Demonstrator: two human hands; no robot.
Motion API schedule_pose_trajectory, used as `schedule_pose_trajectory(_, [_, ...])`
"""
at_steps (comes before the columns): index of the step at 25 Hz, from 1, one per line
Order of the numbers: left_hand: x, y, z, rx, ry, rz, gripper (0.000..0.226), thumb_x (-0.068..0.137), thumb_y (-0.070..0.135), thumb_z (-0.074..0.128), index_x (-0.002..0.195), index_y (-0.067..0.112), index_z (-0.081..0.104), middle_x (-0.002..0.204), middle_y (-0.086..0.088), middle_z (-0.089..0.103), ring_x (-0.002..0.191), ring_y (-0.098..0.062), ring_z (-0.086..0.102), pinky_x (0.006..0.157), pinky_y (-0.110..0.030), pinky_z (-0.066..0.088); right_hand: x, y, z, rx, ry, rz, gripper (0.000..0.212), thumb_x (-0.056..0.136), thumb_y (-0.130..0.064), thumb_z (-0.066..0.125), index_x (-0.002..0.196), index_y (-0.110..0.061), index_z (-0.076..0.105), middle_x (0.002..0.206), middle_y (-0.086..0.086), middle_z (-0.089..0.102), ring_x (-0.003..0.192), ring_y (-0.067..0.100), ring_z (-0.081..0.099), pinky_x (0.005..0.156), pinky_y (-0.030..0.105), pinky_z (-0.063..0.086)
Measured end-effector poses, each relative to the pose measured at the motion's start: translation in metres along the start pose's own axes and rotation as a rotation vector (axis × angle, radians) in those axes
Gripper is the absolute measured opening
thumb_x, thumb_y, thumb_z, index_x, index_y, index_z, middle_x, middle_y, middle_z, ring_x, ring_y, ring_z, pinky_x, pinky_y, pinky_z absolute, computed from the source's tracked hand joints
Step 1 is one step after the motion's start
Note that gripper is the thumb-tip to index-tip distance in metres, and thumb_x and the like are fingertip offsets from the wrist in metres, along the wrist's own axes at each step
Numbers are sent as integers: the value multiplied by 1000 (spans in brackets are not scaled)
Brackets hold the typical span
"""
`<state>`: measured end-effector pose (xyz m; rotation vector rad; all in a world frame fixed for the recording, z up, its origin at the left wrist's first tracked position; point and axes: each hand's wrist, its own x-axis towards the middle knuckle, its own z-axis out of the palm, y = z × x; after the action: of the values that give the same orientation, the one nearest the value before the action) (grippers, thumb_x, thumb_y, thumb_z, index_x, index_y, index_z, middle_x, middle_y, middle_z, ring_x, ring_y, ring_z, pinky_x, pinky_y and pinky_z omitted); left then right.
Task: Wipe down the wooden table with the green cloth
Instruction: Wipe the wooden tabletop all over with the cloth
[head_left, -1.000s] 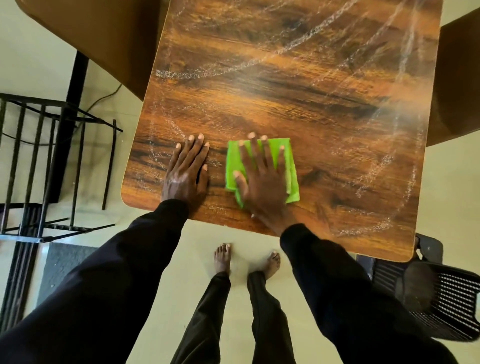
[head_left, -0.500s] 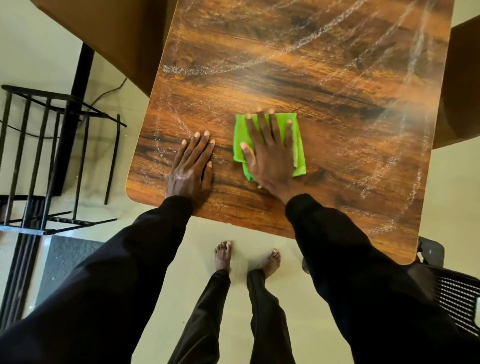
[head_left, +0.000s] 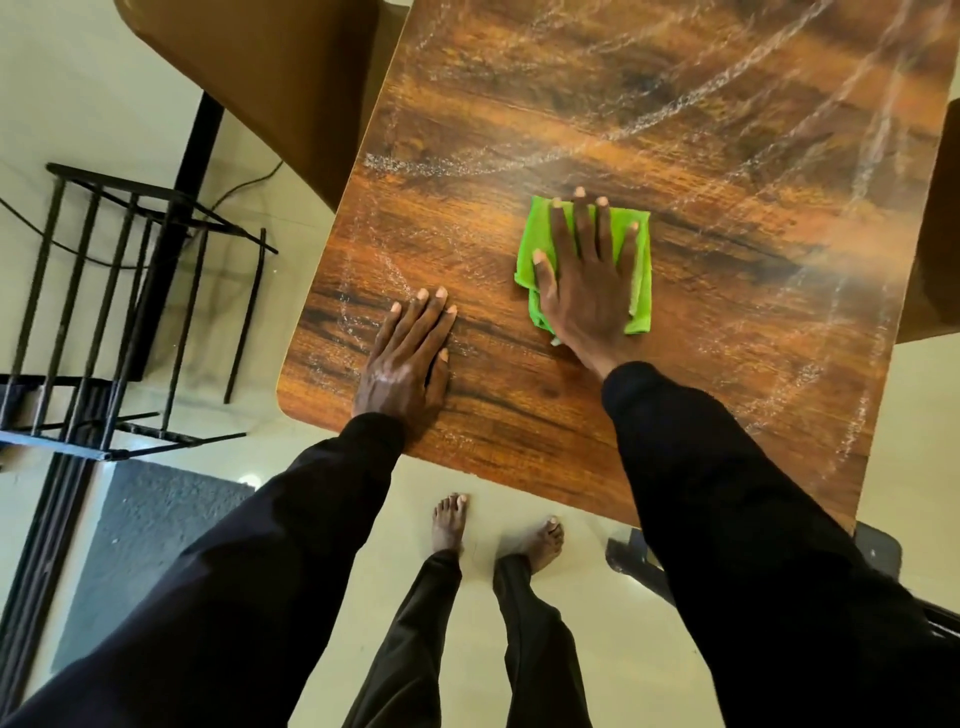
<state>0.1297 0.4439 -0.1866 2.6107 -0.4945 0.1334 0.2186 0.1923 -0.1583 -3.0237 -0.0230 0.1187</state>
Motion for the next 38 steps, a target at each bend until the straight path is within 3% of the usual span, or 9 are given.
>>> schedule_pose_trajectory(4, [2, 3, 0, -12, 8, -17, 51, 109, 17, 46, 159, 8, 44, 170, -10, 36, 162, -23, 28, 132, -50, 24, -44, 5, 7, -20, -52, -292, 70, 115, -56, 30, 175, -20, 22, 184, 9, 10, 171, 35, 6, 135, 67, 8])
schedule_pose_trajectory(6, [3, 3, 0, 1, -2, -20, 52, 109, 18, 44, 160, 8, 43, 171, -10, 35, 162, -23, 26, 132, -51, 25, -34, 29, 4, -5, -22, -234, 70, 115, -55, 28, 175, -20, 20, 184, 9, 9, 171, 34, 5, 135, 66, 5])
schedule_pose_trajectory(9, [2, 0, 1, 8, -29, -19, 52, 110, 20, 42, 161, 9, 41, 172, -9, 32, 163, -22, 23, 133, -49, 22, 19, 28, -3, 18, 29, 37, 69, 116, -55, 23, 174, -18, 22, 183, 11, 13, 170, 36, 10, 135, 66, 5])
schedule_pose_trajectory(12, [1, 0, 0, 9, -33, -19, 52, 110, 21, 41, 161, 9, 41, 172, -8, 32, 163, -21, 23, 133, -48, 21, 26, 4, -2, 16, 7, -29, 69, 115, -56, 22, 175, -20, 21, 184, 10, 12, 170, 36, 8, 134, 67, 6])
schedule_pose_trajectory(19, [1, -1, 3, 10, -13, -11, 52, 110, 22, 40, 160, 9, 43, 172, -8, 34, 163, -22, 25, 132, -50, 25, -153, 9, 23, -19, -120, -361, 71, 114, -60, 21, 175, -23, 20, 185, 6, 5, 171, 32, 2, 132, 69, 12])
schedule_pose_trajectory(25, [0, 1, 0, 20, 3, 8, 50, 110, 20, 42, 158, 7, 46, 169, -11, 37, 161, -26, 30, 132, -51, 24, -111, 4, 17, 20, 36, 46, 68, 115, -52, 30, 174, -20, 24, 184, 8, 11, 171, 34, 6, 135, 65, 3])
schedule_pose_trajectory(29, [-1, 7, -4, 25, 4, 14, 50, 110, 19, 41, 159, 8, 45, 170, -11, 37, 161, -25, 29, 133, -48, 22, -162, -34, 29, 46, -16, -197, 68, 115, -55, 32, 174, -21, 25, 184, 9, 11, 171, 34, 5, 134, 67, 6])
schedule_pose_trajectory(32, [-1, 10, -4, 20, 2, 4, 51, 109, 17, 43, 159, 7, 45, 170, -11, 36, 161, -26, 28, 133, -49, 21, -214, -11, 32, 41, -67, -315, 68, 115, -56, 33, 173, -22, 29, 184, 8, 14, 171, 33, 7, 134, 68, 7])
schedule_pose_trajectory(38, [-3, 8, -5, 58, -41, 8, 53, 111, 22, 37, 163, 9, 38, 173, -10, 29, 163, -24, 21, 135, -45, 13, -135, 7, 15, 33, 65, 64, 68, 114, -52, 28, 174, -21, 24, 184, 9, 11, 171, 34, 7, 135, 65, 4])
